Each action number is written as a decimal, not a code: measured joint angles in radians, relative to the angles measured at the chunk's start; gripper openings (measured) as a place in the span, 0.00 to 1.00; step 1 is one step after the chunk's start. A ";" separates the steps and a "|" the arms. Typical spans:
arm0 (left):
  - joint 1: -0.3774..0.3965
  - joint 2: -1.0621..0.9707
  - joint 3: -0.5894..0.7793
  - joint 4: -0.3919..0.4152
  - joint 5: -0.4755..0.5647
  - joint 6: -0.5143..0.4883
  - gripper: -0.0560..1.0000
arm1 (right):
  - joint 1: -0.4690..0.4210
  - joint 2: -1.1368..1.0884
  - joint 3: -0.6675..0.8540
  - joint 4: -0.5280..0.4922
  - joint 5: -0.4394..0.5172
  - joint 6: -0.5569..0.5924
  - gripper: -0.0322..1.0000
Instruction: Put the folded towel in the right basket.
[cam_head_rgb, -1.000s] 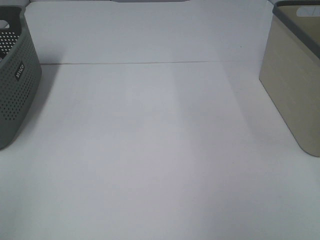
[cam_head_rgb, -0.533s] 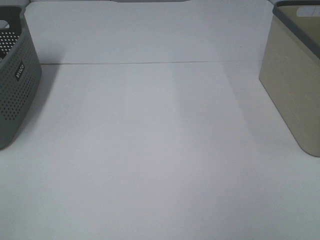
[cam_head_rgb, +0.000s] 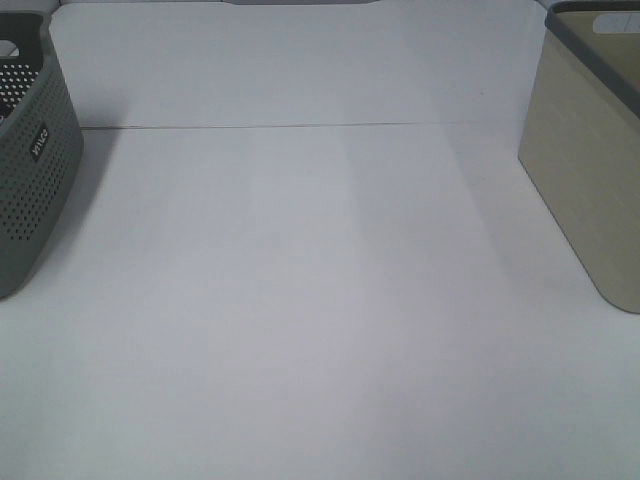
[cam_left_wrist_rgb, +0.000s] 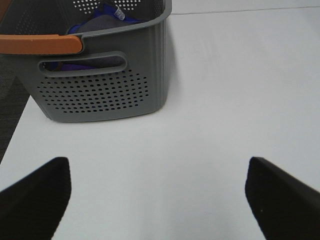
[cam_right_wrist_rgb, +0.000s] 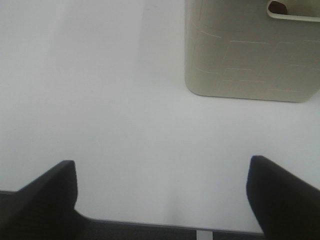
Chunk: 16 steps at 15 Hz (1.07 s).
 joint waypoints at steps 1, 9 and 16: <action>0.000 0.000 0.000 0.000 0.000 0.000 0.89 | 0.000 0.008 0.002 0.000 -0.008 0.000 0.89; 0.000 0.000 0.000 0.000 0.000 0.000 0.89 | 0.000 0.031 0.015 -0.008 -0.023 0.000 0.89; 0.000 0.000 0.000 0.000 0.000 0.000 0.89 | 0.000 -0.004 0.017 -0.008 -0.023 0.000 0.87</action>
